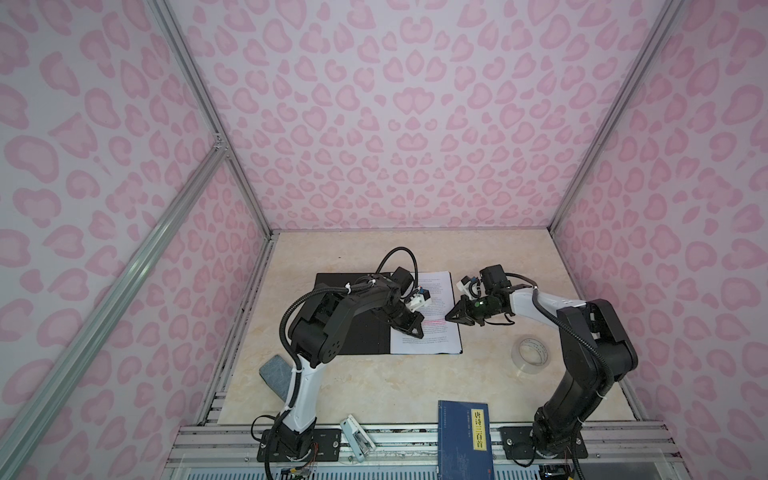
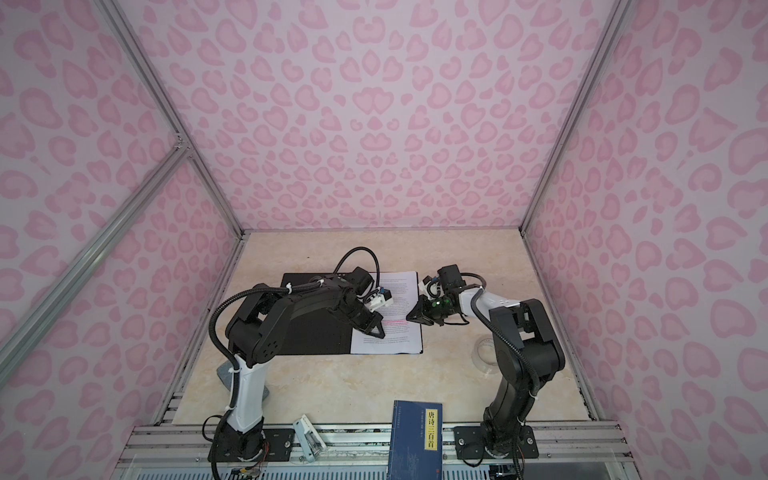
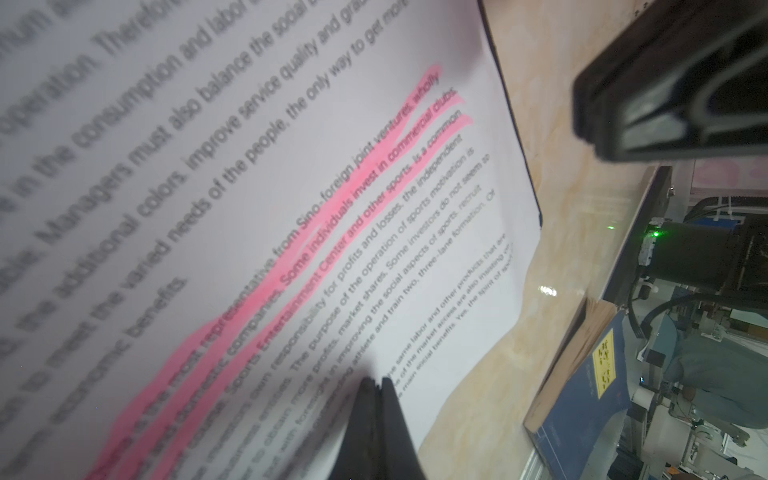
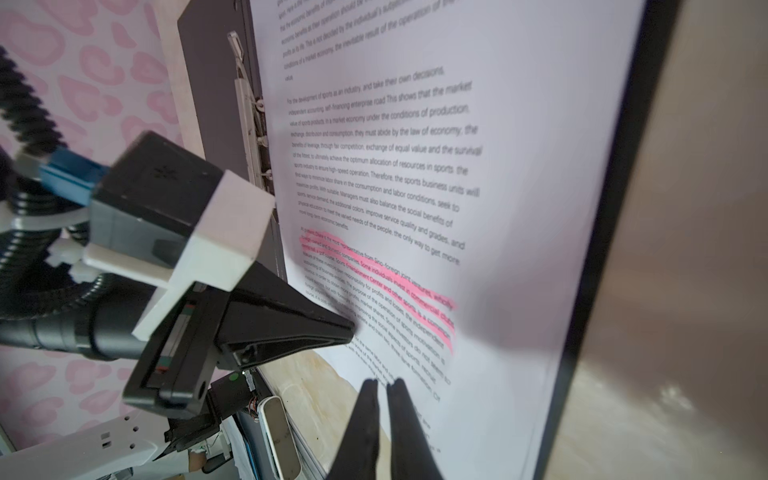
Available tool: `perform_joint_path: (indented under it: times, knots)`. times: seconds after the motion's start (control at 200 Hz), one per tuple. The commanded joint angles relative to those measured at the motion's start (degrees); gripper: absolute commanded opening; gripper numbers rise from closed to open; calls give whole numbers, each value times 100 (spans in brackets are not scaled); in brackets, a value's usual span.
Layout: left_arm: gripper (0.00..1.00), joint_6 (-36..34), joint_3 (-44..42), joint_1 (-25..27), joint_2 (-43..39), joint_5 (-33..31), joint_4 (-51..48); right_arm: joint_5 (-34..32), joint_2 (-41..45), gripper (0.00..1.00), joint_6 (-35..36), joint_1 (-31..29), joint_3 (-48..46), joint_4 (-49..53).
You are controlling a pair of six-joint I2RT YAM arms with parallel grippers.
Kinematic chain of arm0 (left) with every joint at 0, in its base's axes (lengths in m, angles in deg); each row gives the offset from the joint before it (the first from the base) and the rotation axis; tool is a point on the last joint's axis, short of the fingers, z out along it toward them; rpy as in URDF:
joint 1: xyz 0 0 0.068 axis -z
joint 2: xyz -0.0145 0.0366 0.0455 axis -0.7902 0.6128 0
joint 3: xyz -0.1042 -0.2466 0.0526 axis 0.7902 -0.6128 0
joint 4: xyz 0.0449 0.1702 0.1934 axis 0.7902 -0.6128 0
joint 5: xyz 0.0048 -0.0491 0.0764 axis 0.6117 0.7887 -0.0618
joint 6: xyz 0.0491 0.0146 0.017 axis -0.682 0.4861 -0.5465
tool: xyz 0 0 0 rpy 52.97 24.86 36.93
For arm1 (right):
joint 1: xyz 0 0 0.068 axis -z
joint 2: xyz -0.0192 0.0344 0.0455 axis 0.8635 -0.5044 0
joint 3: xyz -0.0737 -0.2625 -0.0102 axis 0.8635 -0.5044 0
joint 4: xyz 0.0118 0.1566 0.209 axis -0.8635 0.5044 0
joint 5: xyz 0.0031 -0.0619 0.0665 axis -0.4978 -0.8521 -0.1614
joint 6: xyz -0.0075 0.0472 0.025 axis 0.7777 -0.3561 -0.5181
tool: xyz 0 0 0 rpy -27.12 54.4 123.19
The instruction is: Put the files into the folder
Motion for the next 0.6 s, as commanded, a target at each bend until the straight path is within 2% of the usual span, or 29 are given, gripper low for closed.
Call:
perform_joint_path:
  times: [0.0, 0.39, 0.595]
  knots:
    - [4, -113, -79, 22, 123, -976, -498, -30, -126, 11, -42, 33, -52, -120]
    - [4, -123, -132, 13, 105, -983, -493, -188, -523, 11, 449, 477, -186, 229]
    - [4, -114, -124, 13, 119, -969, -495, -443, -441, 11, 606, 601, -125, 530]
